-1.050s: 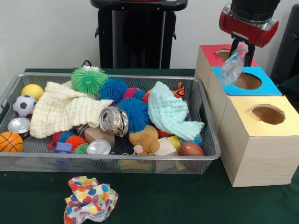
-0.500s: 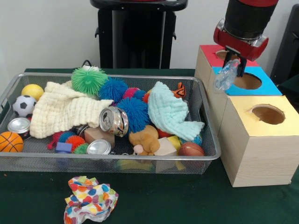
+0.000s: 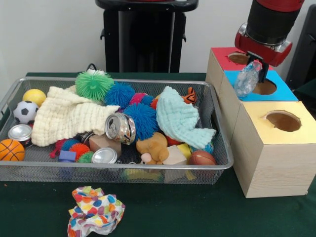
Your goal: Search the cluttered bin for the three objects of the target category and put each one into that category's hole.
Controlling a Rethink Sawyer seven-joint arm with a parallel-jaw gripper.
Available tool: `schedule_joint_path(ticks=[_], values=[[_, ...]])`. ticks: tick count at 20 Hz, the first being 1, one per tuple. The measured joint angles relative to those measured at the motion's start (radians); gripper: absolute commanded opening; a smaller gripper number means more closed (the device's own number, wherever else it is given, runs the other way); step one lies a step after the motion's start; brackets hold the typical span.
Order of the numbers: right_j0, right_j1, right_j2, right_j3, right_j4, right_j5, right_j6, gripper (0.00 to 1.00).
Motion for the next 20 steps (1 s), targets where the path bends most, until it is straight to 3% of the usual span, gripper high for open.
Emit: schedule_joint_path(ticks=[12,13,20], values=[[0.046,0.003,-0.036,0.000,0.031,0.000,0.001,0.00],[0.047,0.003,-0.038,0.000,0.034,0.000,0.001,1.00],[0.060,0.010,-0.061,0.000,0.066,0.000,0.023,1.00]])
